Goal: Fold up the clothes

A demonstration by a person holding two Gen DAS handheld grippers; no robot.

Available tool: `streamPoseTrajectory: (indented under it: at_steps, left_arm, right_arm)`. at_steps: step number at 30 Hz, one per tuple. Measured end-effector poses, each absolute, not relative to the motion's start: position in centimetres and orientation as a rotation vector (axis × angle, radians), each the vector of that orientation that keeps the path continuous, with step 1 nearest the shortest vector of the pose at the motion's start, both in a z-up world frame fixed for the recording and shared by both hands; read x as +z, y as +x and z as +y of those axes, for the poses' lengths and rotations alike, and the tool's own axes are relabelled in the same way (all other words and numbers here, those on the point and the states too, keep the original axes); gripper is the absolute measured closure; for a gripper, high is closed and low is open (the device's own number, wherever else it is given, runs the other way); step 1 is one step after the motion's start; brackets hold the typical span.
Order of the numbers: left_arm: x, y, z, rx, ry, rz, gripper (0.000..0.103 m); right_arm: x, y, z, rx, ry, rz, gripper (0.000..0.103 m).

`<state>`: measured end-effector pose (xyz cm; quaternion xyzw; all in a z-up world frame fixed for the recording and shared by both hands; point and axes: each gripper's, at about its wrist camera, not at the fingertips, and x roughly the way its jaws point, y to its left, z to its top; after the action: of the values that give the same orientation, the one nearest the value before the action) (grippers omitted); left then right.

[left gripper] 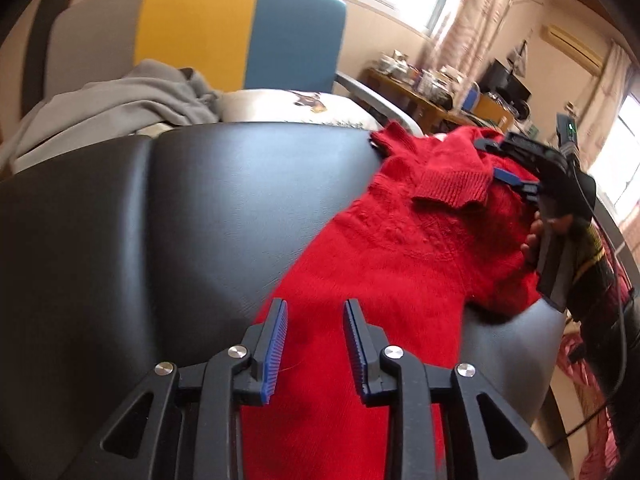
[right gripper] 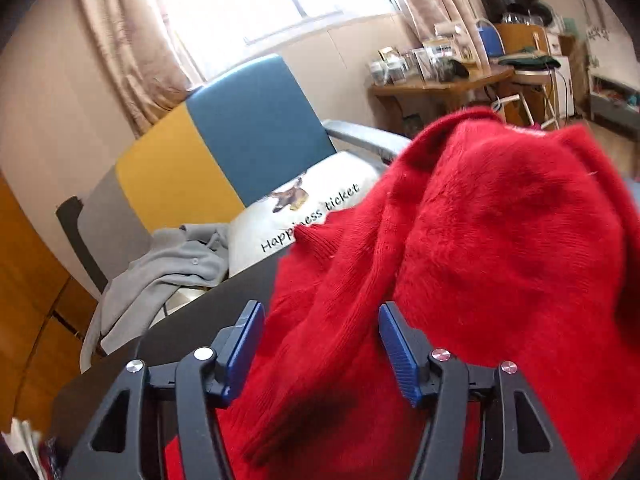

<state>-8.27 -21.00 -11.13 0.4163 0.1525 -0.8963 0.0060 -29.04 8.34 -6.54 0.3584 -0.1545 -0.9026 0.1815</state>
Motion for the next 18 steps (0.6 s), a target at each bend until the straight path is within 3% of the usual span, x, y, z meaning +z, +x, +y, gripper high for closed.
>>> streamPoseTrajectory:
  at_steps: [3,5,6,7,14,18]
  left_arm:
    - [-12.4,-10.0,-19.6,-2.809,1.363,0.442,0.073]
    - [-13.0,-10.4,-18.7,-2.823,1.359,0.395,0.073]
    - [-13.3,-10.6,-18.3,-2.831,1.356,0.372,0.071]
    - [-13.5,-10.7,-18.0,-2.844,1.349,0.352,0.069]
    - [-14.1,-10.4,-17.9,-2.866,1.339,0.384,0.065]
    - [-14.1,-10.5,-16.3,-2.831,1.351,0.199,0.064]
  right_arm:
    - [-7.0,-30.6,8.5,-2.54,1.023,-0.447,0.044]
    - [-5.7,-30.8,8.9,-2.509,0.989,-0.467,0.056]
    - [-5.0,-30.9,9.1,-2.494,0.972,-0.476,0.075]
    - [-4.4,-31.0,9.3,-2.478,0.955,-0.486,0.088]
    - [0.2,-31.6,10.6,-2.367,0.839,-0.548,0.09]
    - [4.9,-29.2,12.2,-2.259,0.686,-0.627,0.09]
